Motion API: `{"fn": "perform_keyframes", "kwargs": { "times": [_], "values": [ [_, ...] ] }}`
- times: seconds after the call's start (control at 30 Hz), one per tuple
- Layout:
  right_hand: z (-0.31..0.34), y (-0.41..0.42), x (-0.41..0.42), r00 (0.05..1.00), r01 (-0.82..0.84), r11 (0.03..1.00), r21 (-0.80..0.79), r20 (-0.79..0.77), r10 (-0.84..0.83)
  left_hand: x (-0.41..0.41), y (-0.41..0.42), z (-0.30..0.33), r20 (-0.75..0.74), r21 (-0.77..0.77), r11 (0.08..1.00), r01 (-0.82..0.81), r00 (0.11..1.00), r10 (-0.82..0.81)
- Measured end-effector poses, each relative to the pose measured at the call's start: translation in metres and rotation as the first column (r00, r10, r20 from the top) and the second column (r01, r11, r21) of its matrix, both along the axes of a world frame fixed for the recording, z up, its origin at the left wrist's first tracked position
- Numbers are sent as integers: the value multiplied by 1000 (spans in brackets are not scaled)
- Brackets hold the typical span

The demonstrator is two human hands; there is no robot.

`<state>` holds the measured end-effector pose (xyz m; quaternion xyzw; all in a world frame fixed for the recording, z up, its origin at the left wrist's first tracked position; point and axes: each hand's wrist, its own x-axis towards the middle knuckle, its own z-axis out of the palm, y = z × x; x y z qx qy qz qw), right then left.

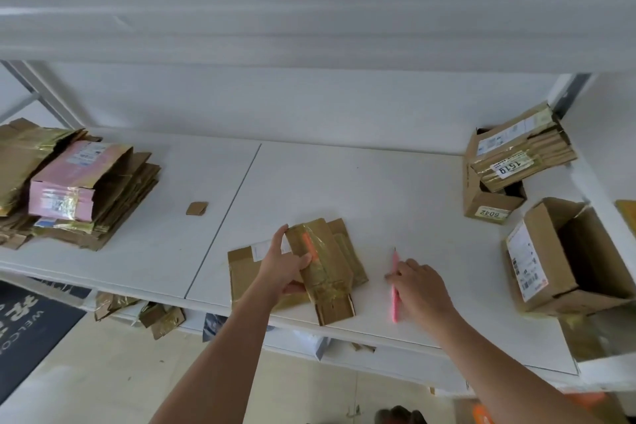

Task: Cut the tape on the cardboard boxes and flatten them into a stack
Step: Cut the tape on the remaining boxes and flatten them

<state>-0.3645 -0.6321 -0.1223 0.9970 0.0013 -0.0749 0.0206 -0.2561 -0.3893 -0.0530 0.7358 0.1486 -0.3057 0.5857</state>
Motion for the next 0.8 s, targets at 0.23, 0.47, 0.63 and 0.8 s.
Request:
{"fn": "perform_keyframes", "kwargs": {
  "times": [0.23,0.47,0.63,0.8],
  "values": [
    [15,4,19,868,74,904,421,419,-267,0,-1,-3,19,20,1000,1,1000,-2],
    [72,71,62,817,-234,399,887,402,-414,-1,2,-4,36,35,999,-2,999,1],
    [66,106,75,857,-169,170,971,230,-462,-2,2,-7,44,22,1000,-21,999,20],
    [46,111,74,812,-166,214,963,257,-525,-1,0,-7,60,34,999,-6,998,4]
  ]
}}
